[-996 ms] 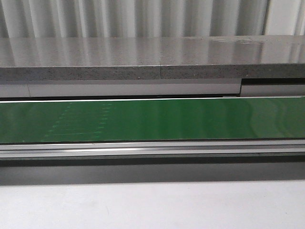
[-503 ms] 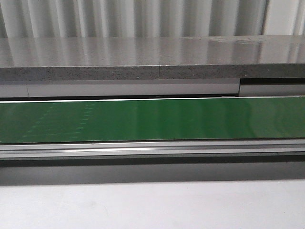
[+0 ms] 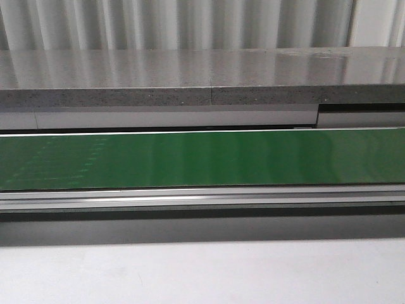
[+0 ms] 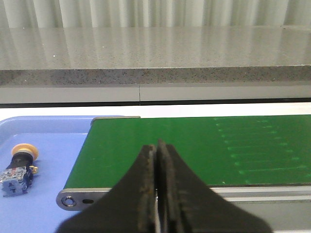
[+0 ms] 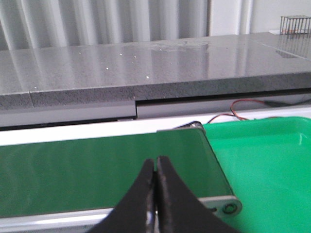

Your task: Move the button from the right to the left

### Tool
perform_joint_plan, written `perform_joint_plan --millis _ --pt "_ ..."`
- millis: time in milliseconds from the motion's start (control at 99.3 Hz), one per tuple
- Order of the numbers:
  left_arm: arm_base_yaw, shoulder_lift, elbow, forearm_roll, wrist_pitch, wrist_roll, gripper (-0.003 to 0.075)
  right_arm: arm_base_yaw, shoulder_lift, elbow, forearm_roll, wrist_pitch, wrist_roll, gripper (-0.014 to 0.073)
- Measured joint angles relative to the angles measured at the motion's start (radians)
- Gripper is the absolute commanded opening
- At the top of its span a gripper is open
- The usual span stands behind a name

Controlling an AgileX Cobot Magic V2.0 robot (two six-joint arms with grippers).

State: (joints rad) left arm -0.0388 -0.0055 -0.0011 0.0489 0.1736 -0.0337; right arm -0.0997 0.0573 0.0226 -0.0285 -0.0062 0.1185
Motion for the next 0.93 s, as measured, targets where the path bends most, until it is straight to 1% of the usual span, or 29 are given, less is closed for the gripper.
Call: perform_joint_plan --millis 91,232,554,926 --pt "0.0 0.0 0.0 0.0 0.0 0.0 -0.002 -0.001 -0.057 0.004 -0.006 0.06 0.002 -0.0067" --pt "0.0 0.0 0.0 0.0 0.002 0.0 -0.002 -0.002 -0.066 0.004 -0.011 0.108 0.002 -0.0067" --pt "0.0 0.0 0.0 0.0 0.002 0.0 -0.002 -0.007 -0.066 0.004 0.011 0.118 -0.037 -0.0067" --pt "0.0 0.0 0.0 0.0 0.002 0.0 -0.002 -0.007 -0.066 0.004 0.013 0.122 -0.042 -0.0067"
